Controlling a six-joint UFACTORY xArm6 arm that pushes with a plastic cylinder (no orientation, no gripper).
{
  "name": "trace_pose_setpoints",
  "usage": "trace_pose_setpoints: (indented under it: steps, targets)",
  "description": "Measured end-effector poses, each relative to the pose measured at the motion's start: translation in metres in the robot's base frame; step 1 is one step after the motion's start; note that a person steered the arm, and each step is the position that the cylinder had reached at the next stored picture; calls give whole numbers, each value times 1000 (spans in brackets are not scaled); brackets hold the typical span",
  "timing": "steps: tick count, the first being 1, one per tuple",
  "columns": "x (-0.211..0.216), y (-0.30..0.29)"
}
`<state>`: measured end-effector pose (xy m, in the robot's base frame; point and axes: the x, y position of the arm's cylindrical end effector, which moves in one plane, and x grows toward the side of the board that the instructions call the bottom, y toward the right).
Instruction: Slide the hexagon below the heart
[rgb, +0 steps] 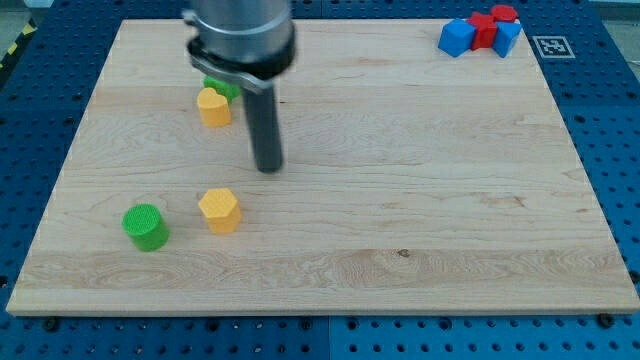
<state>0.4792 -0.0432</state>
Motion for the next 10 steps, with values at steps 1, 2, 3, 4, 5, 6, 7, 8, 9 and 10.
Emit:
trace_pose_setpoints:
  steps: [1,2,3,4,5,6,7,8,9,10]
  targets:
    - [56,19]
    - [87,-4]
    - [88,-31]
    - [84,-43]
    - [84,-68]
    - [76,-80]
    - [67,-76]
    - [58,-58]
    - [53,-31]
    - [40,-37]
